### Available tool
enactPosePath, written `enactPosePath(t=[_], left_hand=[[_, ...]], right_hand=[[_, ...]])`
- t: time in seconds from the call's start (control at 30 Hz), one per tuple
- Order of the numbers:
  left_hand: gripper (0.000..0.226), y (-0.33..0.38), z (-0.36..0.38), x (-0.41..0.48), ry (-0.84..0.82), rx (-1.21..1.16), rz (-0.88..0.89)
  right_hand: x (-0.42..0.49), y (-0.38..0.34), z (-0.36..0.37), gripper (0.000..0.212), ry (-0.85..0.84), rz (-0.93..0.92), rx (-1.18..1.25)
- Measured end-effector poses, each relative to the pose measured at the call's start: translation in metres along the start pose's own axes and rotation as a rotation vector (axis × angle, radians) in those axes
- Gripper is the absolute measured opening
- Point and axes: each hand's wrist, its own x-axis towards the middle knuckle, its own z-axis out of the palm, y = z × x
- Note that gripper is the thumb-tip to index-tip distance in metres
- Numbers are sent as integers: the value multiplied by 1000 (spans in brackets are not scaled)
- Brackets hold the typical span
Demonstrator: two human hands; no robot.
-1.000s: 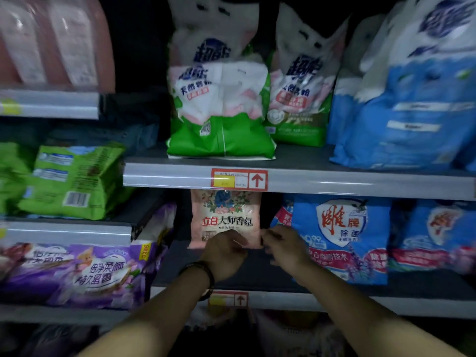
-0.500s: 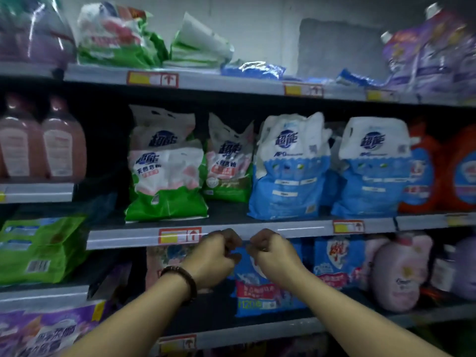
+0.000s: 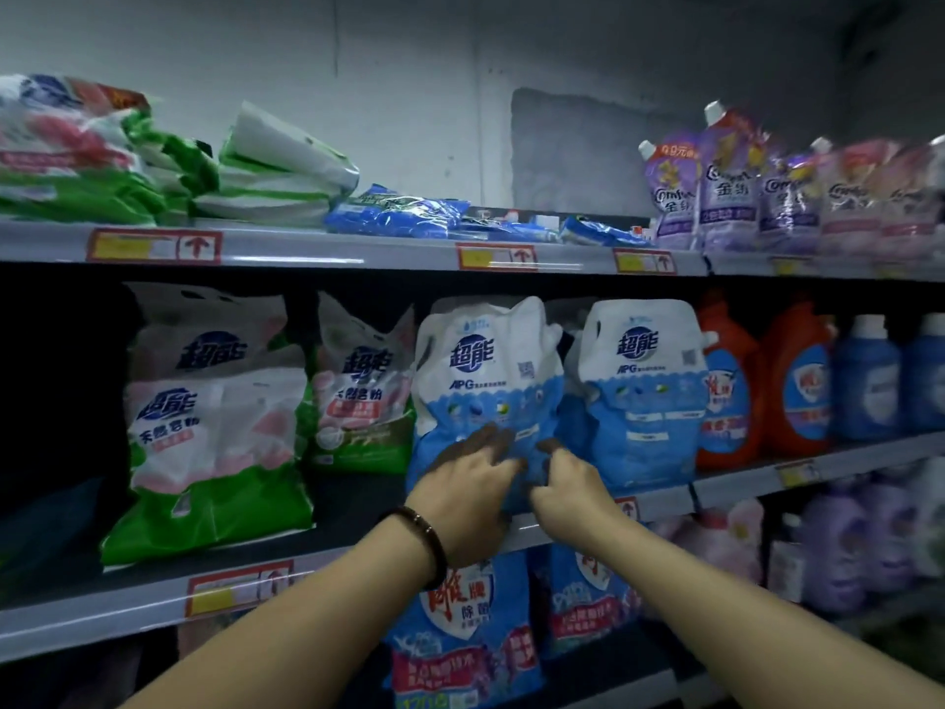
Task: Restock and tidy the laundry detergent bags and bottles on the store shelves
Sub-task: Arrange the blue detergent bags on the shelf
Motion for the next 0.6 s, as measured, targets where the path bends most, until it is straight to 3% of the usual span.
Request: enactPosePath(t=[0.13,0.27,0.37,0.47,0.6], left_hand=[[71,4,26,34,-75,178,66],[83,-9,50,38,-98,359,49],[83,-22,67,30,-30,377,67],[80,-35,71,25,42,322,77],[71,-52,68,11,50,290,24]], right_hand=[[17,0,-16,69,-13,19,-4],[32,9,-10,32,16,-28,69],[42,9,-2,24,-12,-16,171],[48,11,6,34,-42,31,201],[49,21,13,65,-46,-18,225]])
